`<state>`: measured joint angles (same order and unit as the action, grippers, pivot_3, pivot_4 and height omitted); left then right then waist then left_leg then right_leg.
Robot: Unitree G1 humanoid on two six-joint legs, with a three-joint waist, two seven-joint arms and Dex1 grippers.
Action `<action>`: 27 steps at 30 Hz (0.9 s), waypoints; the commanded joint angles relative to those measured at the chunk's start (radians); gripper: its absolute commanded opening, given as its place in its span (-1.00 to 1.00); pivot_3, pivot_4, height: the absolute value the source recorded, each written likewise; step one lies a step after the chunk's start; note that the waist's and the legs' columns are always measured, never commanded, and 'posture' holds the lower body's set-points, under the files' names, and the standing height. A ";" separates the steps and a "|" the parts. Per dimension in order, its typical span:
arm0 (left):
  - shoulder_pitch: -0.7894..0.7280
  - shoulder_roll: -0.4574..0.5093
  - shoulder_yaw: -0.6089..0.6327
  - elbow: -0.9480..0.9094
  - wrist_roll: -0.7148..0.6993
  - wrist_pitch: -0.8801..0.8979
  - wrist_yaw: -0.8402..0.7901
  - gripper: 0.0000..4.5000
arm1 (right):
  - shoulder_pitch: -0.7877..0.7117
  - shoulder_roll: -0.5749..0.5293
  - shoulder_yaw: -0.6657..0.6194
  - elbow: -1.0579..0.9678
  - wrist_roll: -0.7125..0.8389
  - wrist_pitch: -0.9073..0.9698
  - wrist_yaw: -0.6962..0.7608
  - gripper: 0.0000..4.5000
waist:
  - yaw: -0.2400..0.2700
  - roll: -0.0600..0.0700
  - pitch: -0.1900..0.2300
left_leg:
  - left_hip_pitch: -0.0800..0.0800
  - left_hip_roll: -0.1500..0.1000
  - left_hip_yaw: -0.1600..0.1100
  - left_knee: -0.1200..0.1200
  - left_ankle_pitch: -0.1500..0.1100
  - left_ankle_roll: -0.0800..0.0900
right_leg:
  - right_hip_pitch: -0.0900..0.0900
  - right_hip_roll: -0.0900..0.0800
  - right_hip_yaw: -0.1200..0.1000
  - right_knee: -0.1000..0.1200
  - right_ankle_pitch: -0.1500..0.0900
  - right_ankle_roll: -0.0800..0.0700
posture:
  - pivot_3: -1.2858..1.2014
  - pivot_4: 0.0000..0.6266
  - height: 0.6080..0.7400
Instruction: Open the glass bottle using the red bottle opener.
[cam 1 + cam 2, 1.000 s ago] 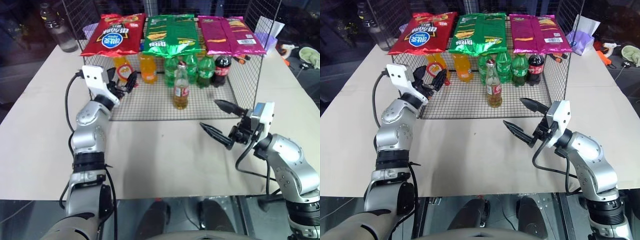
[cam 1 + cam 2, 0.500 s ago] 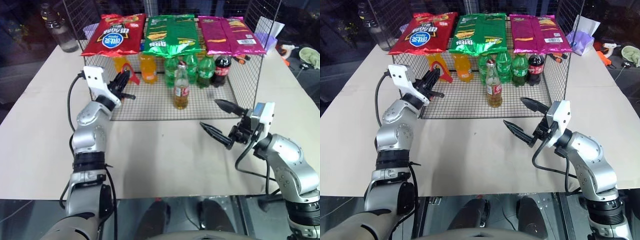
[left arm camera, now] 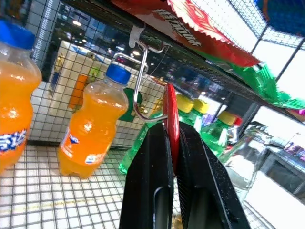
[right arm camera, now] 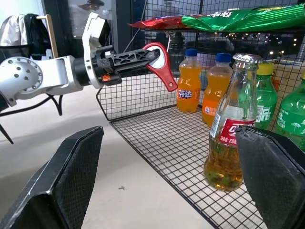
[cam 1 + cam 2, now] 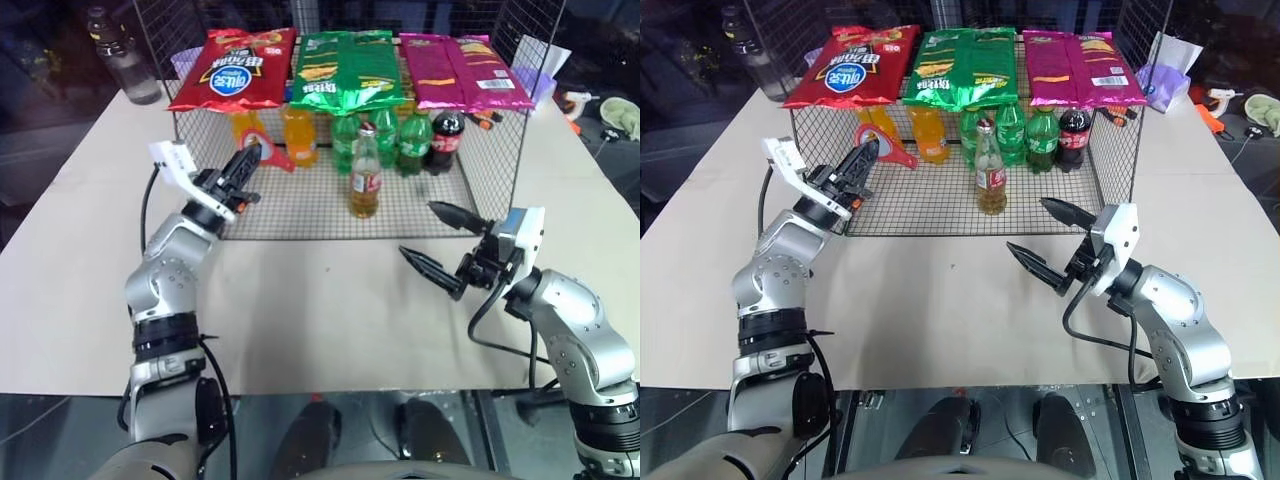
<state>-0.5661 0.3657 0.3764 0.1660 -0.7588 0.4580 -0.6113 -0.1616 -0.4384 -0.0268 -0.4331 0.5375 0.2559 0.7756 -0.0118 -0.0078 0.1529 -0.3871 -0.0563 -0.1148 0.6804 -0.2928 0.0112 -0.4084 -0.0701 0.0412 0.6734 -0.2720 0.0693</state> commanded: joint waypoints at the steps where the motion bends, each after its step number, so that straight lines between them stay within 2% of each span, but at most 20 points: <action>1: -0.006 -0.002 -0.001 -0.073 -0.060 0.042 -0.024 -0.98 | 0.000 0.004 -0.007 -0.015 0.003 -0.024 -0.003 1.00 | 0.000 0.000 0.000 | 0.000 0.000 0.000 0.000 0.000 0.000 | 0.000 0.000 0.000 0.000 0.000 0.000 | 0.03 -0.52 1.00; 15: -0.042 -0.024 0.061 -0.042 -0.068 -0.018 0.022 -0.98 | -0.002 0.007 -0.002 0.010 -0.023 -0.038 0.005 1.00 | -0.006 0.000 0.000 | 0.000 0.000 0.001 0.002 0.000 0.000 | -0.001 0.001 0.001 0.004 0.000 0.000 | 0.03 -0.52 1.00; 20: -0.021 -0.029 0.044 -0.075 -0.095 0.027 0.004 -0.98 | -0.002 0.003 0.002 0.013 -0.036 -0.040 -0.003 1.00 | -0.004 0.000 0.000 | 0.001 0.000 0.001 0.003 0.000 0.000 | -0.001 0.001 0.002 0.004 0.000 0.000 | 0.03 -0.52 1.00; 27: 0.108 0.010 -0.075 -0.225 -0.181 0.208 -0.150 -0.98 | -0.040 -0.026 0.035 -0.026 0.007 0.174 -0.069 1.00 | -0.004 0.000 0.000 | 0.000 0.000 0.001 0.003 0.000 0.000 | -0.001 0.000 0.002 0.004 0.000 0.000 | 0.03 -0.52 1.00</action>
<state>-0.4597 0.3501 0.3157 0.0150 -0.8976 0.6266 -0.7160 -0.1804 -0.4557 0.0040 -0.4128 0.5148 0.3818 0.7254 -0.0160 -0.0082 0.1529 -0.3867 -0.0558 -0.1138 0.6831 -0.2928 0.0111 -0.4091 -0.0696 0.0431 0.6778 -0.2721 0.0692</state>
